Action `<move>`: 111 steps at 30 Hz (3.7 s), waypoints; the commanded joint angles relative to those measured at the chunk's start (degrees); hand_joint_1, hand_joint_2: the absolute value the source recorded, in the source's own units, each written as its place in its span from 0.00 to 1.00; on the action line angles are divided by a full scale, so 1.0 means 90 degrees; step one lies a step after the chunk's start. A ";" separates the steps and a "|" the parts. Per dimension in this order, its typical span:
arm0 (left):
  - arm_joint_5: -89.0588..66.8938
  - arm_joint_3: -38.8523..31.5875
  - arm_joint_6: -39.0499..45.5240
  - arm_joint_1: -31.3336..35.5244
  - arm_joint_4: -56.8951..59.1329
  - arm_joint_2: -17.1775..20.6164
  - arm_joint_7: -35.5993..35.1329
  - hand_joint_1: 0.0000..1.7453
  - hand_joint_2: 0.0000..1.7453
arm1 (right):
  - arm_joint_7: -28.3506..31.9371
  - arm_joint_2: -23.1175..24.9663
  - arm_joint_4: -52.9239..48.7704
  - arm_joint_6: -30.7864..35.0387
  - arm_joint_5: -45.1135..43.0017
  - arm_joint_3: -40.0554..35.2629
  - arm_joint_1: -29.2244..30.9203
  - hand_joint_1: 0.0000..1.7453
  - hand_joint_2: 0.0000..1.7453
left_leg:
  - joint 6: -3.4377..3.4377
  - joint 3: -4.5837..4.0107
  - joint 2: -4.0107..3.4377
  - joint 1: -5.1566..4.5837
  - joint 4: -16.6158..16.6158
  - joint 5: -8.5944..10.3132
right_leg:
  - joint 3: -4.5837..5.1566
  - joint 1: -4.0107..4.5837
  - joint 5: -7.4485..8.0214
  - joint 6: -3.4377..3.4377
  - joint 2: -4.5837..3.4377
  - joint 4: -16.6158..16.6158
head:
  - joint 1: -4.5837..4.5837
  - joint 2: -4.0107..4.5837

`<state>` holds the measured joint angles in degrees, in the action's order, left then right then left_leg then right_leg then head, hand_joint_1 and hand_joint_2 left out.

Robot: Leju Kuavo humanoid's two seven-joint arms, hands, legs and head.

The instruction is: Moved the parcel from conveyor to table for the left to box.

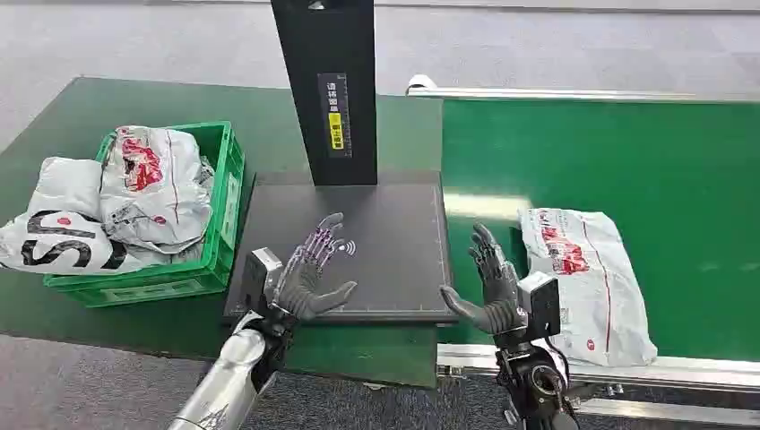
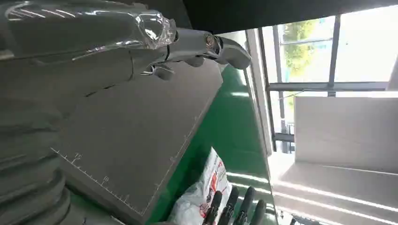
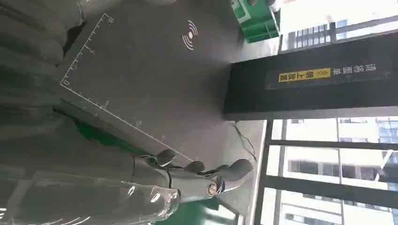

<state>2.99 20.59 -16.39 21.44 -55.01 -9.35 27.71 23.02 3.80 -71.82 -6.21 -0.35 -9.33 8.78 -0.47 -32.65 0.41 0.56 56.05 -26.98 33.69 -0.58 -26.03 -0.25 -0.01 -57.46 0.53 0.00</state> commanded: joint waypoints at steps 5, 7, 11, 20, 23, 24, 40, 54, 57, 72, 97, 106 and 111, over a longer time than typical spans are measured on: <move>-0.0195 -0.0038 0.0196 0.0122 0.0211 0.0090 0.0026 0.00 1.00 | -0.0094 -0.0157 0.0347 0.0364 0.0357 0.0377 0.0330 0.00 1.00 | 0.0002 0.0014 -0.0008 0.0001 -0.0005 -0.0002 | -0.0015 0.0002 0.0001 0.0001 -0.0003 0.0009 | 0.0000 0.0002; -0.0253 -0.0057 0.0258 0.0073 0.0099 0.0106 -0.0001 0.00 1.00 | -0.0275 -0.0293 0.0473 0.1077 0.1002 0.0626 0.0583 0.00 1.00 | 0.0003 0.0005 -0.0006 -0.0001 -0.0002 0.0000 | -0.0005 0.0000 0.0002 0.0000 -0.0003 0.0004 | 0.0000 0.0000; -0.0249 -0.0096 0.0233 -0.0055 -0.0204 0.0142 -0.0172 0.00 1.00 | -0.1040 -0.0817 0.0998 0.2348 0.2663 0.1190 0.1179 0.00 1.00 | 0.0006 0.0007 -0.0011 -0.0004 -0.0001 0.0001 | -0.0008 -0.0003 0.0006 -0.0003 -0.0007 0.0007 | 0.0000 0.0000; -0.0225 -0.0074 0.0252 -0.0113 -0.0158 0.0109 -0.0221 0.00 1.00 | -0.2317 -0.1372 0.1464 0.2286 0.5000 0.1706 0.1192 0.00 1.00 | 0.0002 0.0010 0.0011 -0.0004 0.0000 -0.0001 | -0.0015 -0.0007 0.0001 -0.0001 0.0004 0.0007 | 0.0000 0.0000; -0.0276 -0.0073 0.0213 -0.0073 -0.0074 0.0101 -0.0222 0.00 1.00 | -0.2916 -0.1537 0.1604 0.1457 0.5649 0.1467 0.1053 0.00 1.00 | 0.0003 0.0024 0.0007 -0.0002 -0.0007 -0.0004 | -0.0029 -0.0004 0.0000 0.0001 0.0003 0.0016 | 0.0002 0.0000; -0.0291 -0.0083 0.0200 -0.0066 -0.0071 0.0098 -0.0223 0.00 1.00 | -0.3013 -0.1548 0.1619 0.1264 0.5752 0.1431 0.0996 0.00 1.00 | 0.0002 0.0018 0.0006 0.0001 -0.0005 -0.0003 | -0.0022 -0.0002 0.0002 0.0000 0.0002 0.0015 | 0.0000 0.0000; -0.0517 -0.0234 0.0182 -0.0129 -0.0124 -0.0013 -0.0356 0.00 1.00 | -0.3336 -0.1517 0.2194 -0.0192 0.6712 0.0944 0.0789 0.14 1.00 | 0.0001 0.0017 0.0008 0.0002 -0.0003 -0.0002 | -0.0021 0.0000 0.0001 0.0000 0.0002 0.0012 | 0.0000 0.0000; -0.0506 -0.0371 0.0179 -0.0400 -0.0424 0.0093 -0.0357 0.00 1.00 | -0.2210 -0.1189 0.1561 0.1349 0.6610 0.0724 0.1278 1.00 1.00 | -0.0001 0.0036 -0.0045 -0.0003 -0.0006 -0.0006 | -0.0028 -0.0003 0.0010 0.0005 -0.0041 0.0007 | 0.0000 0.0000; -0.0497 -0.0354 0.0163 -0.0304 -0.0328 0.0092 -0.0262 0.00 1.00 | -0.1810 -0.1061 0.1059 0.1810 0.6353 0.0787 0.1211 1.00 1.00 | 0.0000 0.0027 -0.0018 -0.0001 0.0001 -0.0004 | -0.0025 -0.0002 0.0004 0.0002 -0.0019 0.0002 | 0.0000 0.0000; -0.0426 -0.0303 0.0385 -0.0040 -0.0136 -0.0104 -0.0017 0.00 1.00 | -0.1290 -0.0502 -0.0765 0.4718 0.6845 0.1386 0.0417 1.00 1.00 | 0.0000 0.0005 0.0008 -0.0001 0.0001 -0.0002 | -0.0008 -0.0001 -0.0002 0.0002 0.0008 0.0003 | 0.0000 0.0000; -0.0157 -0.0030 0.1215 0.0349 -0.0004 -0.0059 0.0350 0.00 1.00 | -0.0797 -0.0791 0.1052 0.3702 0.6537 -0.1106 0.1700 1.00 1.00 | 0.0006 0.0010 -0.0010 -0.0001 0.0000 -0.0001 | -0.0010 0.0000 0.0003 0.0000 -0.0010 0.0006 | 0.0002 0.0000; 0.0050 0.0027 0.1282 0.0468 0.0093 -0.0028 0.0398 0.00 1.00 | -0.0522 -0.0426 0.3109 0.2181 0.6378 -0.2487 0.3180 1.00 1.00 | 0.0001 -0.0005 -0.0049 -0.0002 0.0002 0.0002 | 0.0016 -0.0002 0.0017 0.0006 -0.0043 -0.0003 | 0.0000 0.0000; 0.0169 0.0042 0.1303 0.0497 0.0085 0.0002 0.0441 0.00 1.00 | -0.0259 0.0009 0.4143 0.2259 0.6388 -0.3211 0.3709 1.00 1.00 | 0.0001 0.0000 -0.0029 0.0002 0.0000 0.0005 | 0.0010 0.0004 0.0010 0.0006 -0.0025 -0.0003 | 0.0002 0.0000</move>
<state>3.65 18.88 -4.81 23.25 -58.21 -11.26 31.47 18.80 -0.40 -53.67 14.16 57.33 -26.35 31.08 -0.46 -32.74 0.35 0.58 56.07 -26.89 33.81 -0.54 -25.97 -0.22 -0.05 -57.51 0.54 0.00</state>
